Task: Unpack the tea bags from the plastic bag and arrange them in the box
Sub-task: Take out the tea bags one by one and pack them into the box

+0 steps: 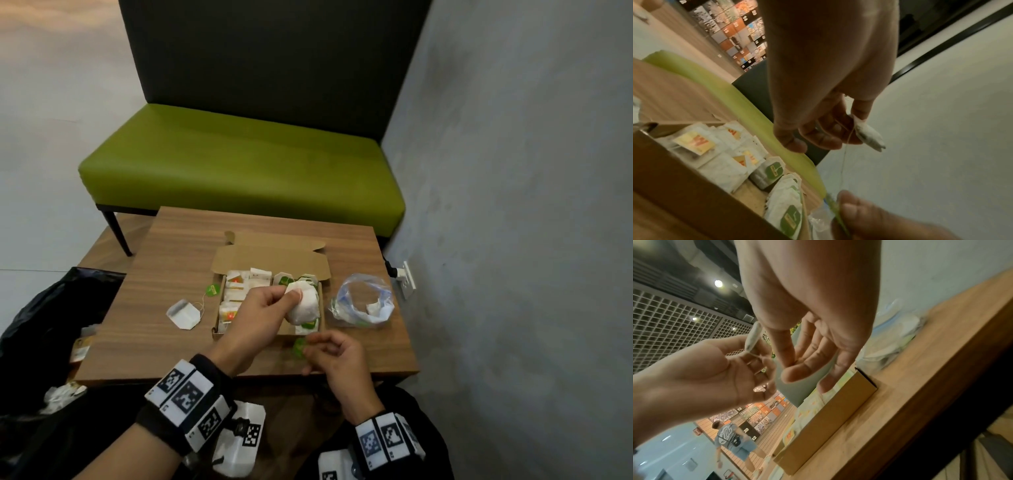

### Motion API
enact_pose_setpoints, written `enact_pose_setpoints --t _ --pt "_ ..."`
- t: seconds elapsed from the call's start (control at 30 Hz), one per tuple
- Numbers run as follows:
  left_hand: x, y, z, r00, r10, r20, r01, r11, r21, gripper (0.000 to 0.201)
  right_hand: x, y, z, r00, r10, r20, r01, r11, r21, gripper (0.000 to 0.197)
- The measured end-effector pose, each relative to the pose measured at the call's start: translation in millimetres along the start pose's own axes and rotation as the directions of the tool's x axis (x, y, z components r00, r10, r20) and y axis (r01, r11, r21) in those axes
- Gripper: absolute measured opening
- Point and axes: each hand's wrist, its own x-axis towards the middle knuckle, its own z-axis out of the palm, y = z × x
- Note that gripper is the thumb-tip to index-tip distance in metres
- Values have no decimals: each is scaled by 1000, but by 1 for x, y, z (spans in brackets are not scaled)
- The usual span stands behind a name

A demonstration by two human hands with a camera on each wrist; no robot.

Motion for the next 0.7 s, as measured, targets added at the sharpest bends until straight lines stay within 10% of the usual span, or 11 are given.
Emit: enact_pose_setpoints --t 0.2,0.47,0.7 --pt "-4 0 -10 948 301 -102 -244 896 371 41 0 -8 -21 999 13 45 -9 996 -93 20" --pt "-5 5 -5 979 202 -25 -194 963 187 41 3 -1 -15 1000 -10 -26 5 983 -183 8" --pt "-5 -6 -11 929 336 -157 -261 894 364 33 -7 -2 -28 957 104 272 -76 991 -113 4"
